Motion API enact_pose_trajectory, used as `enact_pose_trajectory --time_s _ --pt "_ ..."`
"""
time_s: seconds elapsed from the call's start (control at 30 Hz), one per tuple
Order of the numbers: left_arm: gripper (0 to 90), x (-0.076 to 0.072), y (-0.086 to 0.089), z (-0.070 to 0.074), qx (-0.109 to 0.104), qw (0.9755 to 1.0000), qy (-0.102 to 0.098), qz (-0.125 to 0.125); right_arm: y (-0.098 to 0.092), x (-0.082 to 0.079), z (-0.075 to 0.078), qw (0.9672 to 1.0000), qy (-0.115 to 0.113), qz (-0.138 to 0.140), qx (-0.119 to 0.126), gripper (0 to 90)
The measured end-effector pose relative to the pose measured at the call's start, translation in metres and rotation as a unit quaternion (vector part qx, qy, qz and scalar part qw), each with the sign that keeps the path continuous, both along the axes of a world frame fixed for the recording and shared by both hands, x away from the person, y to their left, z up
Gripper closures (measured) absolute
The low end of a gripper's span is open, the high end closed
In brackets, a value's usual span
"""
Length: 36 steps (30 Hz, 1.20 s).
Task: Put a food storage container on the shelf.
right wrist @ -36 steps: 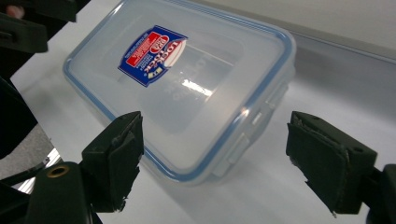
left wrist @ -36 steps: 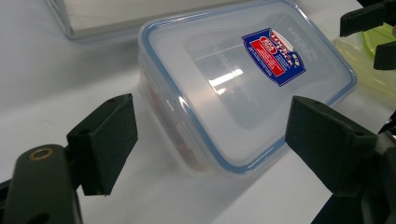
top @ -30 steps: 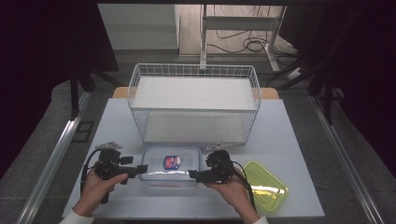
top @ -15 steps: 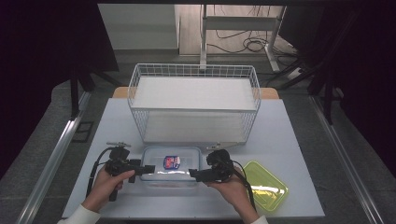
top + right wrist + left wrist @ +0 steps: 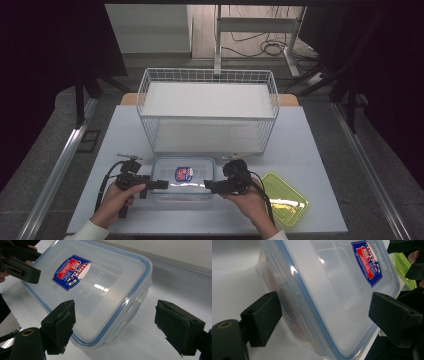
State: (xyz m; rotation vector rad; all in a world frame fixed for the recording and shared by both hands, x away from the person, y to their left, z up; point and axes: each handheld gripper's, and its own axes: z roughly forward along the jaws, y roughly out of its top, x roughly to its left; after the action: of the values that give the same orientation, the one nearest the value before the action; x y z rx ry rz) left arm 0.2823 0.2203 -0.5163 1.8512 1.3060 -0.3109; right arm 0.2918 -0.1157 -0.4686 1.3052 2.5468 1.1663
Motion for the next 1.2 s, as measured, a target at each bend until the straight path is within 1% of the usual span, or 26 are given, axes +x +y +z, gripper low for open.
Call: enact_pose_trajectory --time_s 0.1,0.13,0.17,0.3,0.37,0.4,0.47,0.5,0.63,0.67,0.73,0.77,0.8,0.93,0.97,1.0,1.03,1.13,1.17,1.2 --pt "14.8 -0.002 0.001 0.002 0.001 0.9999 -0.01 0.005 0.0 0.0 -0.001 1.0 0.001 0.0 0.0 17.8" --pt "16.0 -0.002 0.002 0.002 0.001 0.9999 -0.01 0.007 0.0 0.001 -0.001 1.0 0.001 0.001 0.0 17.8" --pt "16.7 -0.002 0.002 0.002 -0.003 0.9999 -0.011 0.01 0.0 0.001 -0.001 1.0 0.001 0.001 0.0 17.8" --pt "18.2 -0.002 0.004 0.002 -0.005 0.9999 -0.011 0.01 0.002 0.003 -0.003 1.0 0.006 -0.005 0.002 18.3" --pt "18.4 -0.002 0.004 0.002 -0.005 0.9999 -0.012 0.01 0.003 0.005 -0.004 0.9999 0.012 -0.008 0.005 18.4" --pt "18.4 -0.002 0.004 0.002 -0.005 0.9998 -0.013 0.01 0.005 0.007 -0.006 0.9997 0.022 -0.011 0.008 18.7" --pt "18.4 -0.002 0.004 0.002 -0.005 0.9998 -0.014 0.01 0.006 0.009 -0.007 0.9996 0.025 -0.011 0.009 18.7" --pt "18.4 -0.002 0.004 0.002 -0.005 0.9998 -0.015 0.01 0.007 0.01 -0.009 0.9994 0.032 -0.012 0.011 18.8" --pt "18.4 -0.003 0.004 0.001 -0.005 0.9998 -0.017 0.011 0.009 0.015 -0.013 0.9987 0.049 -0.006 0.009 18.4" --pt "18.3 -0.003 0.004 0.001 -0.005 0.9998 -0.018 0.011 0.01 0.017 -0.014 0.9984 0.055 -0.005 0.012 18.3" --pt "18.4 -0.003 0.004 0.001 -0.005 0.9997 -0.021 0.01 0.01 0.019 -0.016 0.9976 0.067 -0.005 0.019 16.8" --pt "18.4 -0.004 0.003 0.002 -0.002 0.9997 -0.023 0.009 0.012 0.021 -0.018 0.9966 0.079 -0.002 0.024 15.4" --pt "18.4 -0.004 0.003 0.002 -0.002 0.9997 -0.023 0.009 0.012 0.021 -0.018 0.9966 0.079 -0.002 0.024 15.4" --pt "18.4 -0.004 0.003 0.002 -0.002 0.9997 -0.024 0.009 0.014 0.026 -0.022 0.9938 0.105 0.001 0.037 12.7" --pt "18.4 -0.004 0.003 0.002 -0.002 0.9997 -0.024 0.01 0.014 0.027 -0.023 0.9928 0.112 0.001 0.042 12.5" --pt "18.5 -0.004 0.003 0.002 -0.002 0.9997 -0.024 0.01 0.014 0.03 -0.025 0.9908 0.125 0.002 0.051 12.6" --pt "18.5 -0.004 0.003 0.002 -0.002 0.9997 -0.024 0.01 0.014 0.03 -0.025 0.9908 0.125 0.002 0.051 12.6" --pt "18.5 -0.004 0.003 0.002 -0.004 0.9996 -0.025 0.011 0.015 0.033 -0.028 0.9888 0.138 0.0 0.058 11.4" --pt "18.4 -0.005 0.003 0.002 -0.003 0.9996 -0.027 0.011 0.015 0.034 -0.029 0.9874 0.146 -0.001 0.062 10.8" --pt "18.5 -0.005 0.003 0.002 -0.003 0.9996 -0.027 0.011 0.015 0.034 -0.029 0.9874 0.146 -0.001 0.062 10.8"
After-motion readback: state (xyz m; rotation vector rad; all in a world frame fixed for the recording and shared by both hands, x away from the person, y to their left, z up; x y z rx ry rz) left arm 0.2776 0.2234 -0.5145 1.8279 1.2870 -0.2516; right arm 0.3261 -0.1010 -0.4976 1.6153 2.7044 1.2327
